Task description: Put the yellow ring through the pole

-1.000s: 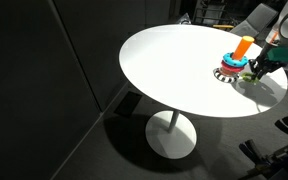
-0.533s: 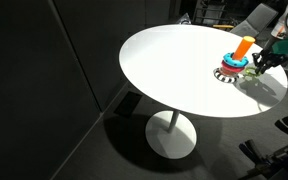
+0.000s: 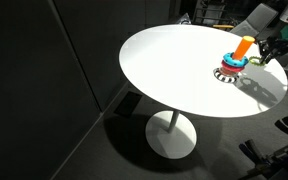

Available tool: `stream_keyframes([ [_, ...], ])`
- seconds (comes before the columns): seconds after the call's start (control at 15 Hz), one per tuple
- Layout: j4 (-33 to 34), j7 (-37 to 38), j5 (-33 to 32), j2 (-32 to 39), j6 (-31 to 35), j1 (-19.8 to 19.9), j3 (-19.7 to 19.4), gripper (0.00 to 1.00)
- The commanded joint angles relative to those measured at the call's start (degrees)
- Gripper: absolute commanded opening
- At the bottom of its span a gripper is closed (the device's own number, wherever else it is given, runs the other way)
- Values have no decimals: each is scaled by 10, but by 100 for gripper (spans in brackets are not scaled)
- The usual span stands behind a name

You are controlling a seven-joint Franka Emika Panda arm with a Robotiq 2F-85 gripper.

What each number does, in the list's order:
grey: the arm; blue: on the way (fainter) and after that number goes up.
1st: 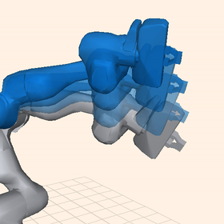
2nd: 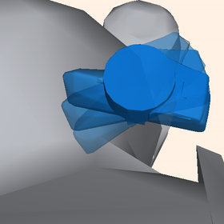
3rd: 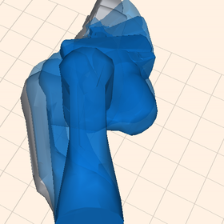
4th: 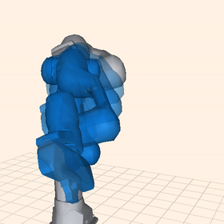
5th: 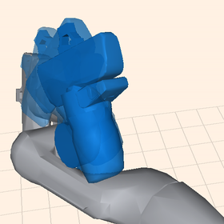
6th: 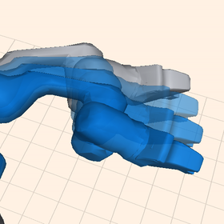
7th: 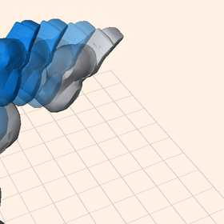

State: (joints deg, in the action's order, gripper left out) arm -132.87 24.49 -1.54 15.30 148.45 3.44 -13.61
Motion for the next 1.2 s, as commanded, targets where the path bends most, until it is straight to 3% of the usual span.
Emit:
stream_keyframes([
  [0.0,7,1,-12,-37,-36,-3,2,6],
  [1.13,54,-5,-4,-145,-134,1,59,6],
])
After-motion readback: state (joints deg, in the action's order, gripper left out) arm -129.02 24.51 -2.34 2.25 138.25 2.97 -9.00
